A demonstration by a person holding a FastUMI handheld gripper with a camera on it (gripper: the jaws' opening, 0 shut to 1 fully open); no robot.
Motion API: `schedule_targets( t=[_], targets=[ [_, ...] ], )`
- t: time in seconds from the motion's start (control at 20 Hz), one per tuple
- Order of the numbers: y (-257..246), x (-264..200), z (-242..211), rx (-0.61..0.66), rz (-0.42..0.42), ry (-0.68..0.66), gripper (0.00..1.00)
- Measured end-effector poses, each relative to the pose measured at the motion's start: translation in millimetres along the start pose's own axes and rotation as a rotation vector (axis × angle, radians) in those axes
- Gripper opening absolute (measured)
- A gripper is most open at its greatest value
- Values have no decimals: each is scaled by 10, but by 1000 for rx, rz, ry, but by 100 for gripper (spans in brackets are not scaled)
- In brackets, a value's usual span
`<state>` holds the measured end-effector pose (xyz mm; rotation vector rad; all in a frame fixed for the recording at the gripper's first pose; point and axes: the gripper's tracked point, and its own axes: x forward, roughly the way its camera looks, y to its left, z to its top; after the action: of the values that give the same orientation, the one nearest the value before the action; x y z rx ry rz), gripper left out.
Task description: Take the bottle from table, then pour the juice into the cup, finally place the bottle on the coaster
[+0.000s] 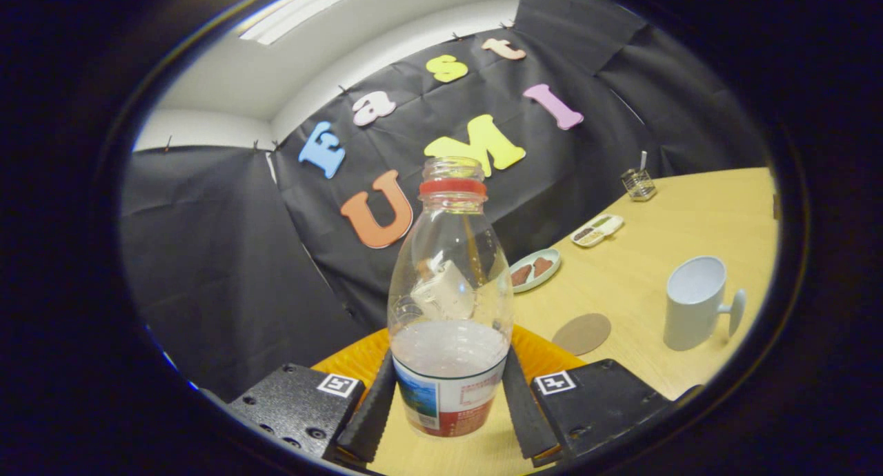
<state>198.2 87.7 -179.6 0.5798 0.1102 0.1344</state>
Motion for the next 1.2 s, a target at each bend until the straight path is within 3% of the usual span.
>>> schedule_targets(
  t=[0.4,0.7,0.9,1.2],
  targets=[
    [-347,151,150,318,-45,43,78],
    [-370,148,166,544,-38,62,77],
    [-479,217,133,758,-29,64,77],
    [-590,263,155,935,-31,26,77]
  ],
)
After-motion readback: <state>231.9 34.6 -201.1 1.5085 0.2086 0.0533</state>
